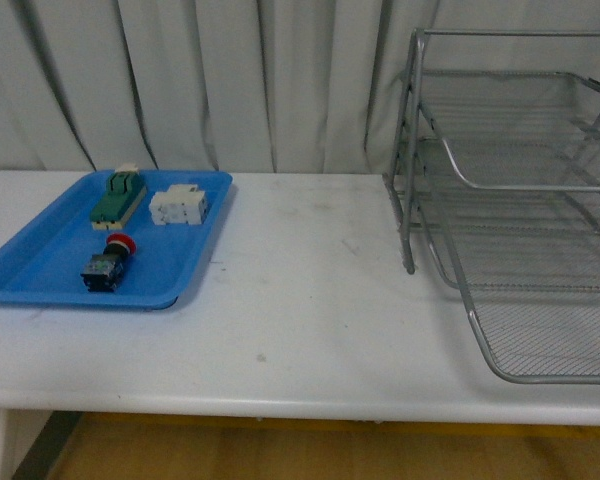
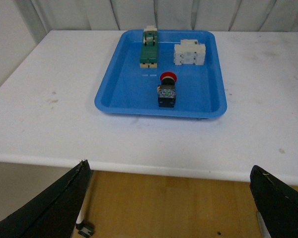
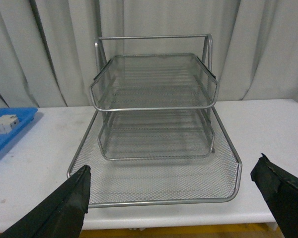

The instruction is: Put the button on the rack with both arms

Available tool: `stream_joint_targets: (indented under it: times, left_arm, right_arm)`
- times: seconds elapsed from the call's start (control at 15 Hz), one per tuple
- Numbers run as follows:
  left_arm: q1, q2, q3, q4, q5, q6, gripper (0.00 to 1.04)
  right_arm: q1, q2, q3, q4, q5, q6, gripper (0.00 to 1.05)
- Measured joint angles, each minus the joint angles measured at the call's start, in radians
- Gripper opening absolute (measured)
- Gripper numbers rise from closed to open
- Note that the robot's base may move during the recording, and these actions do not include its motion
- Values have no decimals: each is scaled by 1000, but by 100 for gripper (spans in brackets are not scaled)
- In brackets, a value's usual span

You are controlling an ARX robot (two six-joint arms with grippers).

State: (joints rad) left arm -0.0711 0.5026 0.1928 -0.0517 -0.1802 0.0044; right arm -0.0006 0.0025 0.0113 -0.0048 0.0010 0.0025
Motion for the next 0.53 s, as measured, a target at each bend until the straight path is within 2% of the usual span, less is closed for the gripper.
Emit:
stream_joint_targets:
  times: [0.07,0.2,0.33,0.53]
  left_arm:
    - [41,208,50,134,35,24,98]
    - [103,641,225,328,130,100,98]
    - [150,1006,449,336,193,111,98]
    - [183,1374,779,214,265,97,98]
  right_arm:
    - [0,0,0,1,-1,0,99]
    - [0,0,0,1,0,0,98]
    - [0,0,0,1,0,0,98]
    - [0,0,0,1,0,0,98]
